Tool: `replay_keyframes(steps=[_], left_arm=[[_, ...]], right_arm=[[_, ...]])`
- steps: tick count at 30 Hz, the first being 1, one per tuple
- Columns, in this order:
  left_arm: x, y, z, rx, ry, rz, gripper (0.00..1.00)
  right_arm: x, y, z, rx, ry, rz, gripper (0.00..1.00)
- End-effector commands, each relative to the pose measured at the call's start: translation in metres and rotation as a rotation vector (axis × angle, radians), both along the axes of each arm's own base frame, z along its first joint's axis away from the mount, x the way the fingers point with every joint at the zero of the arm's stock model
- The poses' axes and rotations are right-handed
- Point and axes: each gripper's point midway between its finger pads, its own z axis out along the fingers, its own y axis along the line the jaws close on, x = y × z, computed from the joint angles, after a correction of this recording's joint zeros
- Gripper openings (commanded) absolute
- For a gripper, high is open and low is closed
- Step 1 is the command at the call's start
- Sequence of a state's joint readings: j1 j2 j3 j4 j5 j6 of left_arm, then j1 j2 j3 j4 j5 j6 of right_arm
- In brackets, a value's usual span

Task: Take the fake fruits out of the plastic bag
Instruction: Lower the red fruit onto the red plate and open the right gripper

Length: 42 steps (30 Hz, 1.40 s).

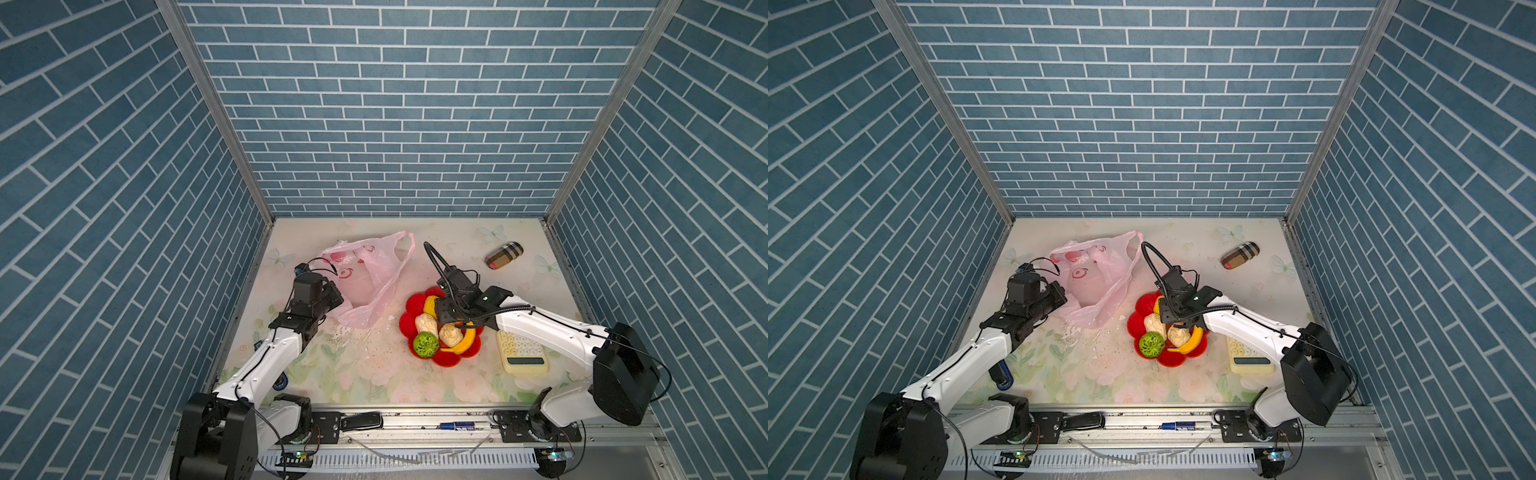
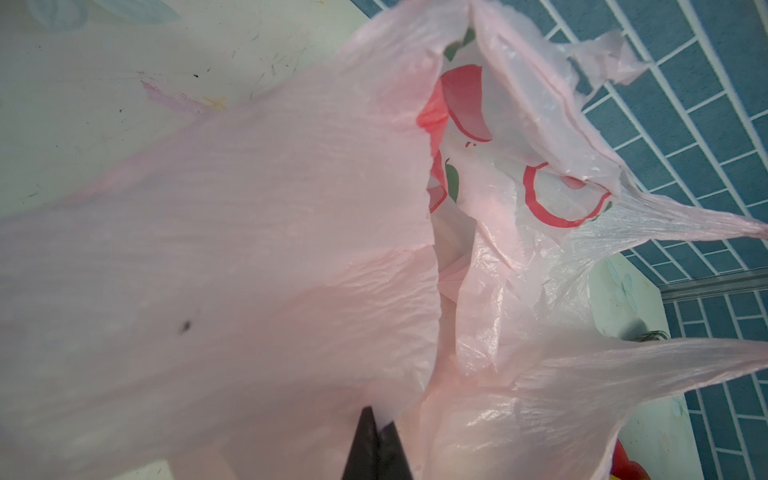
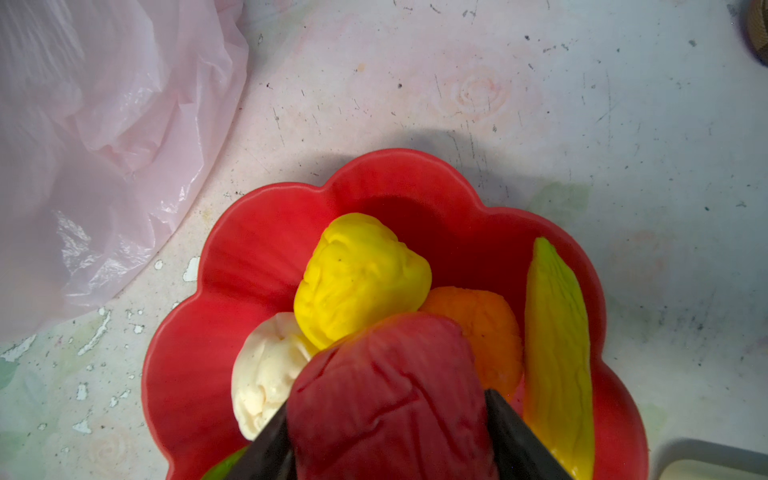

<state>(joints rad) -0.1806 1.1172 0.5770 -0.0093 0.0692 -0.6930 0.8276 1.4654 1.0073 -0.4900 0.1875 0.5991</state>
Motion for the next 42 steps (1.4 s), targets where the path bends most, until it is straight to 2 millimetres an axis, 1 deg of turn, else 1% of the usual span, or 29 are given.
replay_keyframes(steps=[1, 7, 20, 32, 37, 39, 40, 42], left_arm=[[0.005, 0.001, 0.011, -0.007, -0.028, 0.007, 0.03], [0.006, 0.001, 0.012, -0.008, -0.031, 0.007, 0.03], [0.01, -0.001, 0.013, -0.015, -0.031, 0.007, 0.03], [0.024, -0.005, 0.016, -0.035, -0.034, 0.005, 0.03], [0.037, -0.008, 0.019, -0.042, -0.045, 0.005, 0.03], [0.04, -0.009, 0.012, -0.039, -0.03, 0.002, 0.03], [0.049, -0.011, 0.02, -0.045, -0.049, -0.001, 0.03], [0.056, -0.014, 0.019, -0.054, -0.047, -0.003, 0.03]], right_arm=[[-0.006, -0.01, -0.016, -0.017, 0.04, -0.041, 0.51], [-0.007, -0.01, -0.017, -0.019, 0.043, -0.041, 0.63], [-0.006, -0.013, -0.009, -0.016, 0.022, -0.044, 0.79], [-0.005, -0.016, 0.004, -0.009, -0.008, -0.05, 0.85], [-0.004, -0.023, 0.018, -0.007, -0.047, -0.065, 0.87], [-0.004, -0.026, 0.022, -0.008, -0.06, -0.071, 0.87], [-0.004, -0.027, 0.024, -0.008, -0.065, -0.074, 0.88], [-0.004, -0.029, 0.027, -0.007, -0.076, -0.077, 0.88]])
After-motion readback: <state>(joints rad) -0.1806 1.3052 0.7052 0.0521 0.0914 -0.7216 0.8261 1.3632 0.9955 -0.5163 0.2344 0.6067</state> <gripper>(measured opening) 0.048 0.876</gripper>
